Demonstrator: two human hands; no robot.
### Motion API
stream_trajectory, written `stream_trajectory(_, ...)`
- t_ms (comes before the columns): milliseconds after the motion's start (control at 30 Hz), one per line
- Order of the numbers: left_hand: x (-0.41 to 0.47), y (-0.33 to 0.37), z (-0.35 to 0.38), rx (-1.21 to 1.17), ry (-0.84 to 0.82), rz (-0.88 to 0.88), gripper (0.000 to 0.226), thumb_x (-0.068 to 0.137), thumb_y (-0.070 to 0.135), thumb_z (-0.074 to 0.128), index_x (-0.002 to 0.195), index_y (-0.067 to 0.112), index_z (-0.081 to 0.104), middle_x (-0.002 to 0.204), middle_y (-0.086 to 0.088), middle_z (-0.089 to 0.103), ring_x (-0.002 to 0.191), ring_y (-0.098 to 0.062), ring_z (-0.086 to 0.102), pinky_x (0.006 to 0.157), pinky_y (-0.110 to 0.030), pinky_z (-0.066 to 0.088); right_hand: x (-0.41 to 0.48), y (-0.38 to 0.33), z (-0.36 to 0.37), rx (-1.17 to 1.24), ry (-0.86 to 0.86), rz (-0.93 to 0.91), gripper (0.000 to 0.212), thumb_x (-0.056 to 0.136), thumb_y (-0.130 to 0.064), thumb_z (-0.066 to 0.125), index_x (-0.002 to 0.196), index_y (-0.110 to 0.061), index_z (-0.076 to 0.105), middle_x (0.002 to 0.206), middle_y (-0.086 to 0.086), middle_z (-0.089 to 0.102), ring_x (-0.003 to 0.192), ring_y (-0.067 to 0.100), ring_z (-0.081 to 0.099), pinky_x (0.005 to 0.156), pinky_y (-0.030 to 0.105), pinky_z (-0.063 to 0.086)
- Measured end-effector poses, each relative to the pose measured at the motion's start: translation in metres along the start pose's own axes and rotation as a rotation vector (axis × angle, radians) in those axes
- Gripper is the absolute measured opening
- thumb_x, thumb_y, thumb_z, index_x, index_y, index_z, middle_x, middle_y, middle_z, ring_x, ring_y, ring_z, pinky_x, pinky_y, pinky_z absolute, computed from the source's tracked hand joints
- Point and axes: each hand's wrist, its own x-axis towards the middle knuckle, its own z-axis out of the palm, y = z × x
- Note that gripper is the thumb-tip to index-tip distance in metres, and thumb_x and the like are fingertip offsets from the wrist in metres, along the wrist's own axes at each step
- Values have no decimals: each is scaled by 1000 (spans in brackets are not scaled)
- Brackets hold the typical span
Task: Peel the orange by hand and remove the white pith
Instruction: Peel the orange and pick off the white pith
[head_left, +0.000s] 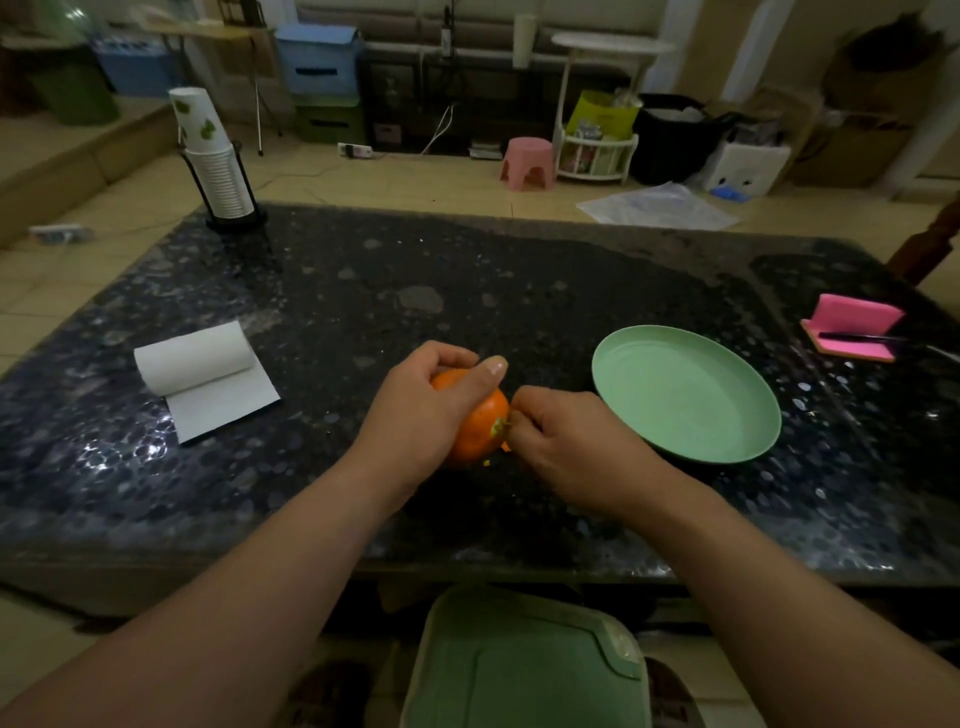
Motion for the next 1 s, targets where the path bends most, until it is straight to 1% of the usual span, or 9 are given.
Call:
stream_trajectory(133, -1, 8, 1, -12, -46, -56, 52, 81, 72, 73, 116, 34, 67, 119, 3, 68, 102, -17, 71, 63, -23, 59, -2, 0, 0, -2, 133, -46, 30, 99, -41, 55, 76, -21, 56, 64, -4, 62, 60, 14, 58, 53, 35, 43)
stream_trajectory(400, 2, 3, 2, -202, -17, -195, 36, 84, 45, 85, 107, 19, 76, 111, -12, 77, 92, -29, 76, 76, -55, 65, -4, 0, 4, 32, 220, -81, 24, 96, -34, 60, 76, -21, 56, 62, -3, 59, 56, 13, 54, 54, 37, 44)
stream_trajectory(567, 5, -2, -2, -374, -114, -340, 47, 82, 52, 83, 116, 21, 72, 110, -15, 75, 91, -31, 73, 79, -52, 63, 0, -2, 4, 610, 81, 111, 25, 103, -16, 54, 80, -11, 62, 62, 4, 65, 51, 13, 54, 47, 23, 42)
stream_trajectory(667, 4, -2, -5, -600, -141, -452, 71, 75, 53, 81, 133, 16, 64, 113, -18, 74, 93, -33, 74, 73, -49, 63, 6, 0, 11, 1113, 13, 311, 26, 104, -15, 48, 81, -12, 59, 59, 2, 59, 46, 13, 47, 41, 21, 32)
stream_trajectory(733, 4, 0, -7, -747, -131, -494, 84, 70, 54, 81, 140, 12, 60, 117, -23, 74, 96, -37, 74, 70, -48, 64, 11, 7, 12, 1257, -20, 395, 28, 108, -20, 46, 85, -13, 61, 61, 1, 59, 47, 11, 48, 40, 20, 33)
stream_trajectory(800, 6, 0, -8, -779, -120, -497, 88, 70, 55, 81, 141, 9, 59, 123, -26, 73, 99, -40, 75, 69, -48, 65, 13, 18, 14, 998, -58, 360, 34, 112, -26, 45, 91, -10, 67, 67, 3, 65, 51, 13, 53, 44, 21, 38)
stream_trajectory(867, 7, -2, -6, -757, -79, -492, 83, 73, 53, 83, 140, 12, 59, 130, -26, 70, 104, -40, 74, 68, -48, 64, 15, 27, 22, 530, -41, 297, 35, 112, -27, 47, 92, -12, 72, 74, 2, 72, 57, 15, 60, 52, 25, 46)
stream_trajectory(933, 7, -5, -3, -719, -23, -481, 63, 80, 48, 83, 131, 17, 63, 126, -22, 72, 102, -37, 75, 68, -49, 65, 18, 38, 33, 123, 10, 249, 22, 107, -26, 56, 101, -19, 76, 86, -1, 76, 70, 15, 68, 67, 32, 56)
stream_trajectory(1000, 8, -8, 0, -677, 19, -463, 42, 87, 43, 81, 120, 23, 66, 118, -15, 72, 95, -32, 75, 73, -49, 66, 19, 42, 40, -36, 54, 246, 21, 103, -29, 64, 121, -22, 72, 102, -1, 76, 85, 19, 72, 81, 36, 59)
